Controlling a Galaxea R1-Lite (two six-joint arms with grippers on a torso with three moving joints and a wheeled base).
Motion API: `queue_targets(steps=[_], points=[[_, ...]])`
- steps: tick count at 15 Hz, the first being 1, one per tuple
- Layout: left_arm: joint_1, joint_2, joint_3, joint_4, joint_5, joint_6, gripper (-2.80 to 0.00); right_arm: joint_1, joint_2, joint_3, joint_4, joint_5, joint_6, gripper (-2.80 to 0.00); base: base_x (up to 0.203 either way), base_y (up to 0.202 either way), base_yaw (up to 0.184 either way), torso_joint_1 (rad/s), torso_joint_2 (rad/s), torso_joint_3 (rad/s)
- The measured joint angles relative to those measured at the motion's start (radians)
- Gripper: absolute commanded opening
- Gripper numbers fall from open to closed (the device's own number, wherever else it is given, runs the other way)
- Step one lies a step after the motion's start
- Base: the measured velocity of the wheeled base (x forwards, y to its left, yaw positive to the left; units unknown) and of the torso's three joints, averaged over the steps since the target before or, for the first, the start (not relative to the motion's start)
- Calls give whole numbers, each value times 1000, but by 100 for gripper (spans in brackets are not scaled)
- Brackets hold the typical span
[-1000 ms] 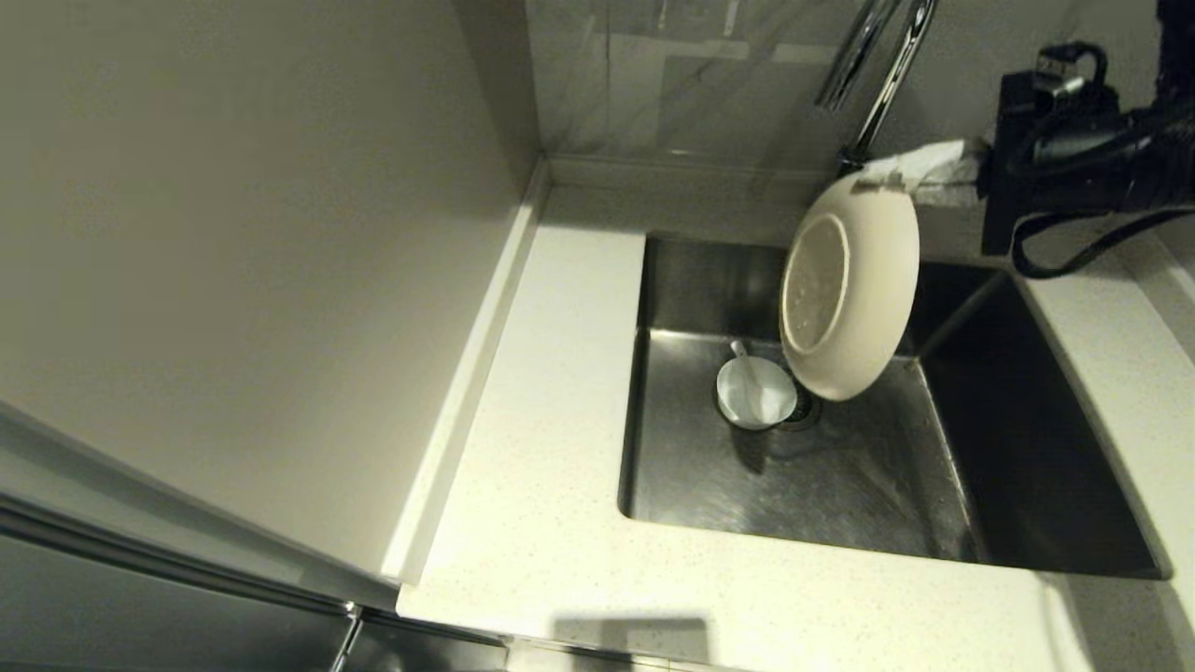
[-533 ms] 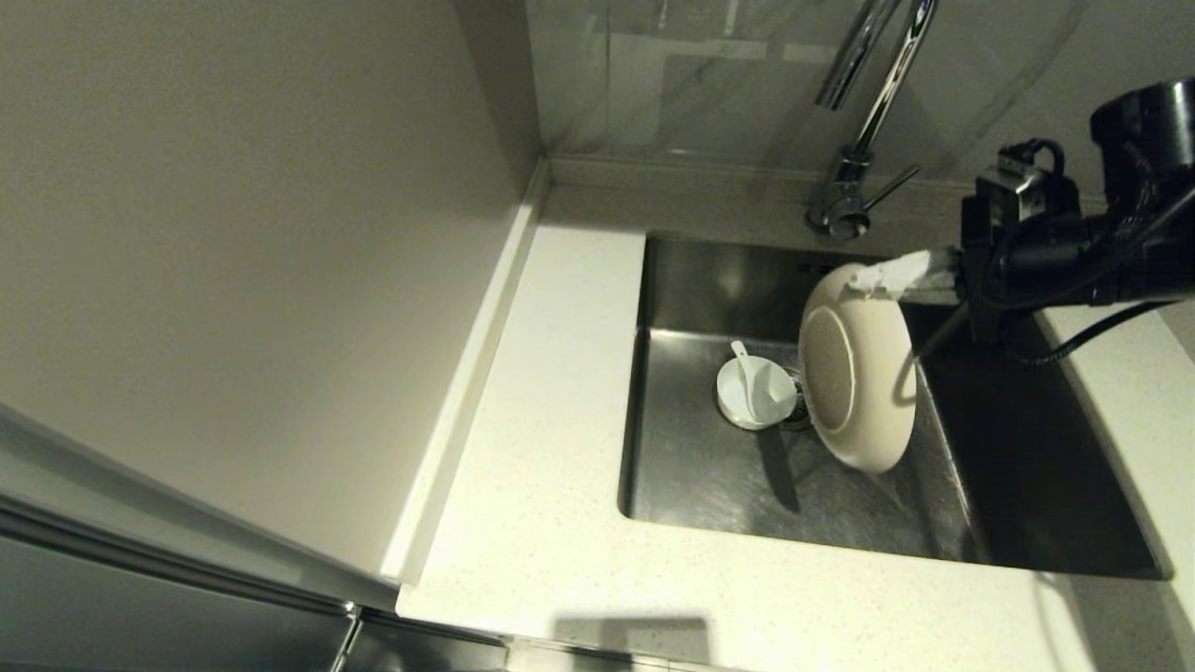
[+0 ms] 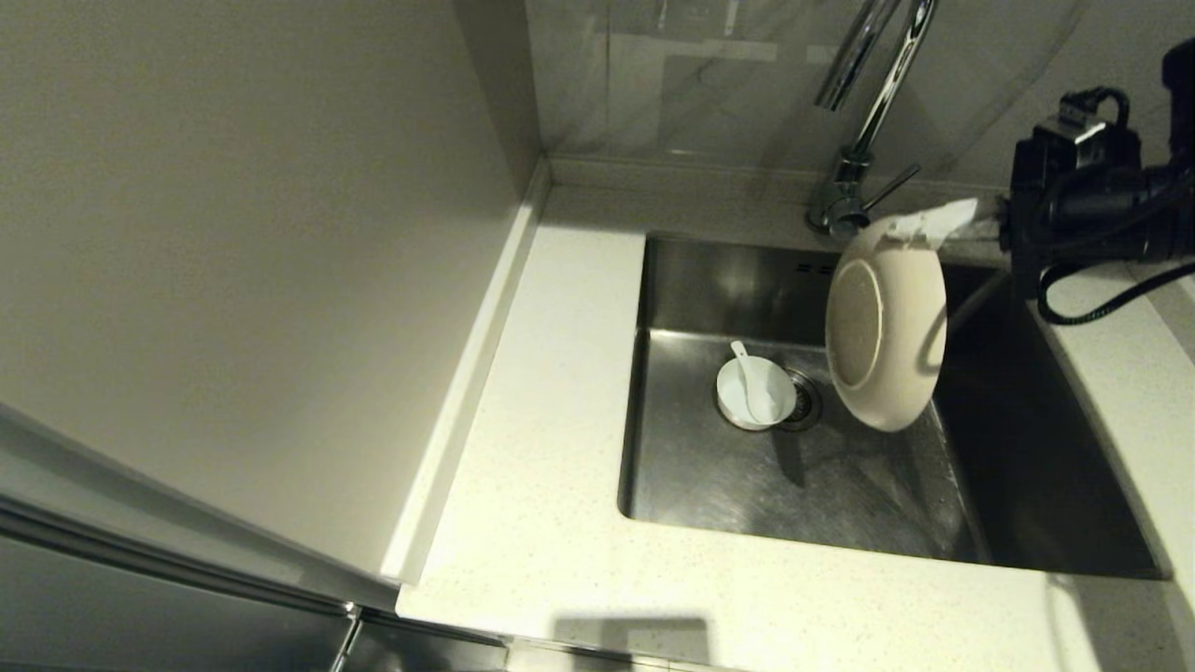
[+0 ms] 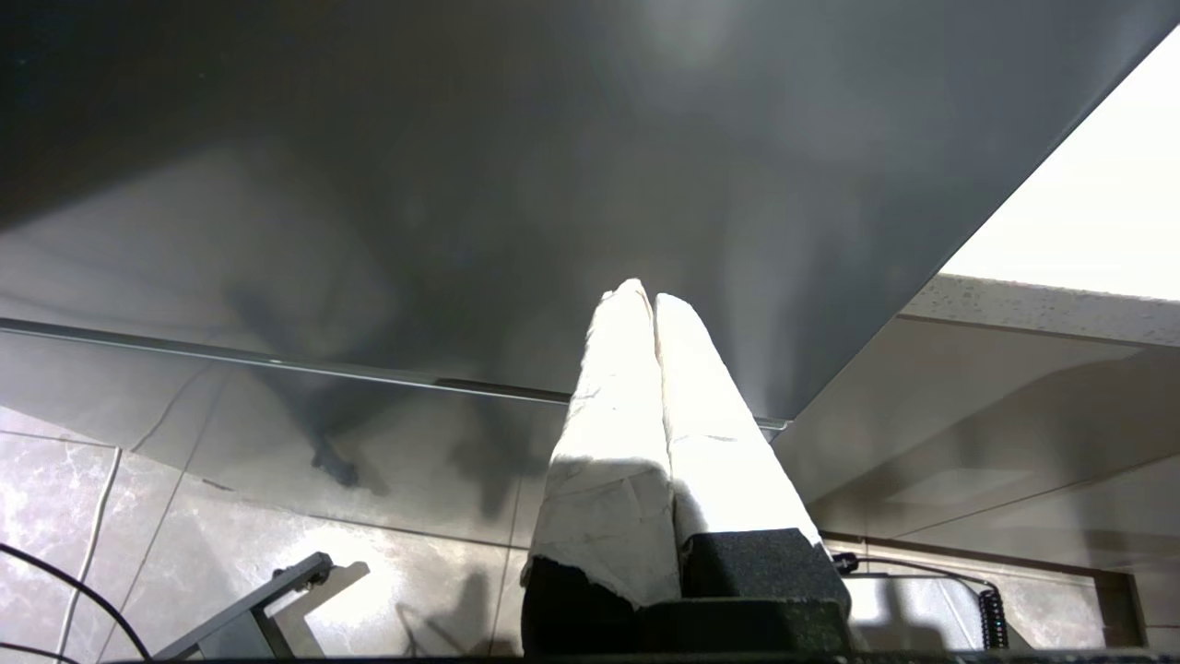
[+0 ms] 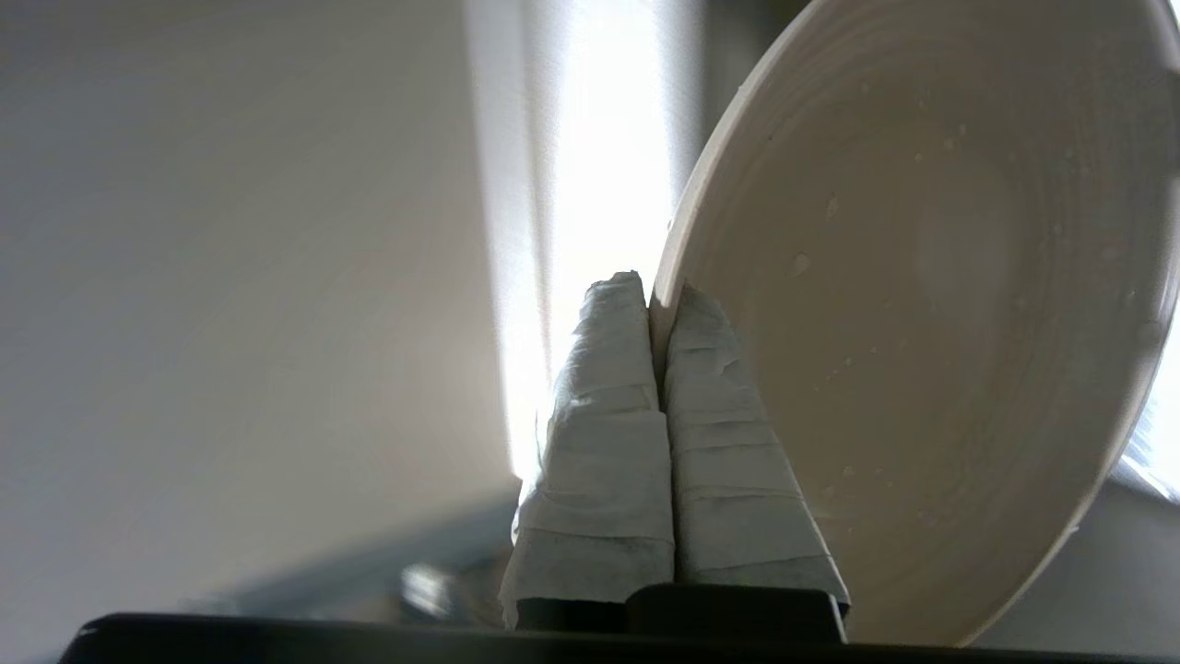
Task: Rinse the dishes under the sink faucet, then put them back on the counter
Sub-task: Put a plate back to the table from the sink
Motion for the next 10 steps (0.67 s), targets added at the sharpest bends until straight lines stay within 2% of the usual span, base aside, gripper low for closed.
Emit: queue_targets(steps=[3, 7, 10], points=[[0, 0, 0, 0, 0, 0, -280, -1, -41, 181, -4, -45, -231, -280, 0, 0, 0, 0, 0, 0], [0, 0, 0, 0, 0, 1, -280, -1, -124, 205, -46, -63, -489, -280, 0, 0, 0, 0, 0, 0], [0, 0, 0, 0, 0, 0, -280, -2, -194, 224, -48, -130, -692, -280, 0, 0, 0, 0, 0, 0]])
